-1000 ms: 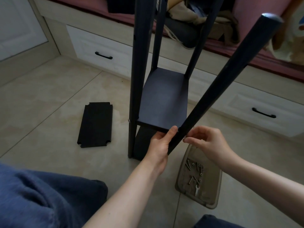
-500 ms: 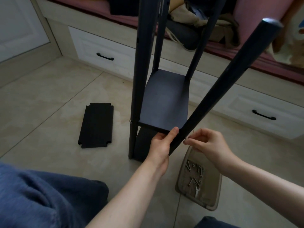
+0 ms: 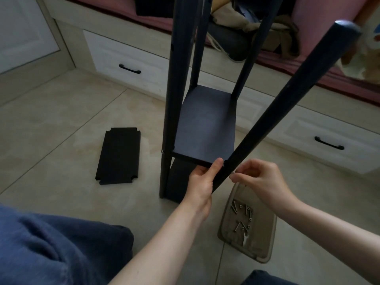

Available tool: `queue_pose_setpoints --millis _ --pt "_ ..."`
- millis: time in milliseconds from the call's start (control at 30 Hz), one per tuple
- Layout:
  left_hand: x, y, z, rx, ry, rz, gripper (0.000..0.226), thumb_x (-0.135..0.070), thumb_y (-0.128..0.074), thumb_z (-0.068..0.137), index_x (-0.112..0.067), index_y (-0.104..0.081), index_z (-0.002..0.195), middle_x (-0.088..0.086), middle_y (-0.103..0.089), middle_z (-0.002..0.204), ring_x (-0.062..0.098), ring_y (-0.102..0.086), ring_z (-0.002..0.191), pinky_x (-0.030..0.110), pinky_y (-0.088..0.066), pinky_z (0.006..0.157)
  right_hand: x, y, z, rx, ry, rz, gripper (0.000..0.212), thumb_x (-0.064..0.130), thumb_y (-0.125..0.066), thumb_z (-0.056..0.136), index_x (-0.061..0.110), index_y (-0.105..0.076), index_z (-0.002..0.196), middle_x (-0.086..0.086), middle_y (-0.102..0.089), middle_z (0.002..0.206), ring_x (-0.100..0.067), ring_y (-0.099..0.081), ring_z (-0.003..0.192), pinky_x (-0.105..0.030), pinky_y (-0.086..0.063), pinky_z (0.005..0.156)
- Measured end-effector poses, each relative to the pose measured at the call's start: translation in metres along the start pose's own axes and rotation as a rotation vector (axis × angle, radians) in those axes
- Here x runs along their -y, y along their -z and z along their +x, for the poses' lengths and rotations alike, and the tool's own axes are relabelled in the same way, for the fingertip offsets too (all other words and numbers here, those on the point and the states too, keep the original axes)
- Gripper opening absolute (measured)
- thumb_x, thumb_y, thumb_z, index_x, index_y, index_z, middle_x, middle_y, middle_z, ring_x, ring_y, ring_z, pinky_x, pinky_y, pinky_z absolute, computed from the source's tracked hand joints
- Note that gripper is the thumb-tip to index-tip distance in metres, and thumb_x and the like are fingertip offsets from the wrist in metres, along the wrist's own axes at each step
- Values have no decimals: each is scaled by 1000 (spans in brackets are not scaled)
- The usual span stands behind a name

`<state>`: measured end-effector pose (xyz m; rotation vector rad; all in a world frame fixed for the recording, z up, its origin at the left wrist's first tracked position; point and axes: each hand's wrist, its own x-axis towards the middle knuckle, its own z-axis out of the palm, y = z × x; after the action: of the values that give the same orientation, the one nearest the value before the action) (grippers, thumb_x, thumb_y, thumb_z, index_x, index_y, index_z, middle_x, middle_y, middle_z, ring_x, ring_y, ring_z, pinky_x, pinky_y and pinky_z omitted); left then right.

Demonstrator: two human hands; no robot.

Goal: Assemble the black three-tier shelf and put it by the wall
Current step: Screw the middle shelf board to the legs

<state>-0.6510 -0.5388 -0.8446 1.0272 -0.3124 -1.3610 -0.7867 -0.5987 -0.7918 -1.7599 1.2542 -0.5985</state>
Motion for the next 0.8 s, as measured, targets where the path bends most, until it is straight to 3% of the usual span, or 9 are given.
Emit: queue_pose_setpoints --millis 133,233,333,500,667,800 --pt "-2 2 -2 20 -9 52 47 -40 -70 81 -10 -70 117 11 -75 113 25 -69 112 49 -45 111 1 -2 -1 3 12 -34 16 16 -84 75 19 -69 79 8 -74 75 -4 -70 69 -12 -50 60" --pt "-3 6 -3 42 -17 104 33 -35 -66 92 -14 -69 117 6 -76 109 21 -71 109 44 -48 106 3 -2 -1 9 12 -41 15 15 -84 75 18 -70 80 7 -75 77 -6 -71 72 -15 -53 62" --pt "-5 8 -3 50 -22 130 40 -40 -68 87 -16 -68 119 4 -77 109 17 -71 107 37 -51 98 3 -2 -2 -4 23 -62 15 15 -83 75 19 -69 80 7 -74 78 -6 -71 73 -19 -55 65" --pt "-5 14 -2 57 -13 151 47 -47 -71 82 -18 -69 120 4 -75 113 20 -70 110 46 -48 107 5 -4 -4 23 66 -112 15 16 -81 79 21 -67 79 7 -73 79 -6 -70 76 -25 -57 70" --pt "-5 9 -2 38 0 125 50 -47 -71 80 -15 -70 118 6 -76 112 21 -70 111 48 -46 110 5 -4 -2 20 -42 37 15 16 -83 77 13 -69 80 -2 -75 79 -15 -73 79 -33 -59 74" --pt "-5 3 -2 15 16 67 48 -45 -72 76 -12 -72 111 10 -76 111 25 -70 111 49 -45 111 3 -2 0 10 -77 62 17 15 -83 76 10 -67 79 -3 -75 78 -15 -73 79 -29 -56 72"
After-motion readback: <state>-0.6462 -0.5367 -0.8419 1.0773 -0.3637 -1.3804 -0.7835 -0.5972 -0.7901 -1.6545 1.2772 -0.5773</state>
